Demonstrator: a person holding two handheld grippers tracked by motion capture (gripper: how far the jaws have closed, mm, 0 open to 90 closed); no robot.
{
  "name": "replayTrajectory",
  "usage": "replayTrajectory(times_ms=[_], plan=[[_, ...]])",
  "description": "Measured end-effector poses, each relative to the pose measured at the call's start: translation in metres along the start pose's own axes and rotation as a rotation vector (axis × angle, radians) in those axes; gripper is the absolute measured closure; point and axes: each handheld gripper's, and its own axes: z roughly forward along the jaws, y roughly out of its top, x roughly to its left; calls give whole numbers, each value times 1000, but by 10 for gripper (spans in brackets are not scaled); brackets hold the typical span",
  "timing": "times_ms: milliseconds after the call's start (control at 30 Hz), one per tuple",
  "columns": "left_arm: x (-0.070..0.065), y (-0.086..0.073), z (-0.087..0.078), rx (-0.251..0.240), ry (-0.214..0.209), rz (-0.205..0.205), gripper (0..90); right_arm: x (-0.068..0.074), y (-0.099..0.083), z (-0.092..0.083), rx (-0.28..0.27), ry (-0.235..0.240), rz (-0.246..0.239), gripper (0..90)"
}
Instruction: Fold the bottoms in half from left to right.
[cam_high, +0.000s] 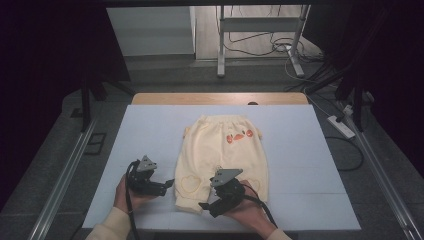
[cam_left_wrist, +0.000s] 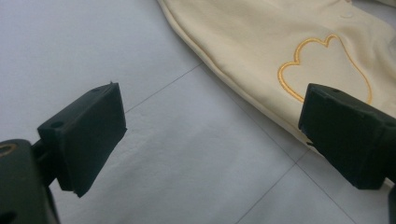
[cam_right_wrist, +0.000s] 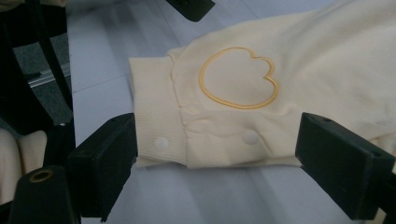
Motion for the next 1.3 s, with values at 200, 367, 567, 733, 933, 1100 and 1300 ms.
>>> replayTrajectory(times_ms=[200,367,567,733,933,1100,1300], plan=[[0,0,1,4,-5,4,71,4,4,6,4,16,-13,138],[0,1,1,4,-3,5,71,7,7,13,8,33,-21,142],[1,0,0,3,-2,5,71,13,11,24,20,58,-39,144],[1,0,0,2,-3,5,71,17,16,32,32,72,-56,145],[1,0,0,0,-3,5,71,22,21,40,33,91,-66,146],[1,2,1,-1,-2,5,71,26,24,49,38,109,-77,148],[1,4,2,0,-3,10,70,30,26,59,65,111,-104,153]])
